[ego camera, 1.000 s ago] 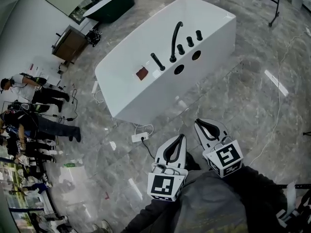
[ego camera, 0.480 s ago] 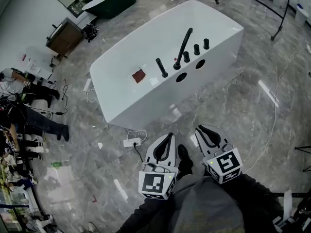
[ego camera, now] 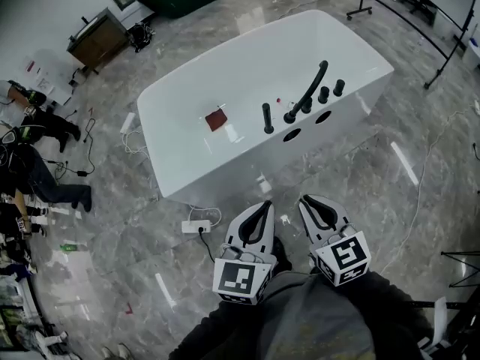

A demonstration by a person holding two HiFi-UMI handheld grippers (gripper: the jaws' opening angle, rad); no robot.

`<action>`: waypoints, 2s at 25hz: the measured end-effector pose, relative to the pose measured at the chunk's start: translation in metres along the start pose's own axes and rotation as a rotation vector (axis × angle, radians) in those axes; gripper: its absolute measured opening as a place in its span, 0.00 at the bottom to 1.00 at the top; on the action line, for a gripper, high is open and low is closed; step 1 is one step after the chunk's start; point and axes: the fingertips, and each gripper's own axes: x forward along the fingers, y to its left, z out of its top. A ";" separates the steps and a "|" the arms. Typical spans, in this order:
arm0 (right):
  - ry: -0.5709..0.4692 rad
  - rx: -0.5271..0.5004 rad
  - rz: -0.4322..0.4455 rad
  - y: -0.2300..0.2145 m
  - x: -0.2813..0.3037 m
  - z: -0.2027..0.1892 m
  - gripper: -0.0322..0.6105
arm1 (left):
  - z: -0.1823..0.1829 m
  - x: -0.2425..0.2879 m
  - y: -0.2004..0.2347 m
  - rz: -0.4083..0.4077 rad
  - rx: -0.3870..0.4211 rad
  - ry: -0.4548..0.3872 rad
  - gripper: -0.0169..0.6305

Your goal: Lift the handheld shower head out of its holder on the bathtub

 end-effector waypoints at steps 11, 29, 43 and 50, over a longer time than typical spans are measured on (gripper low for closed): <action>-0.010 -0.042 -0.044 0.007 0.063 0.022 0.10 | 0.007 0.026 0.058 -0.060 0.002 -0.017 0.03; -0.027 0.012 -0.054 -0.058 0.098 0.045 0.10 | 0.021 0.092 0.064 -0.054 0.009 0.052 0.03; -0.017 0.057 0.052 -0.141 0.142 0.059 0.10 | 0.037 0.179 0.063 0.036 0.030 0.112 0.03; -0.023 0.067 0.121 -0.157 0.161 0.062 0.10 | 0.036 0.191 0.065 0.105 0.019 0.132 0.03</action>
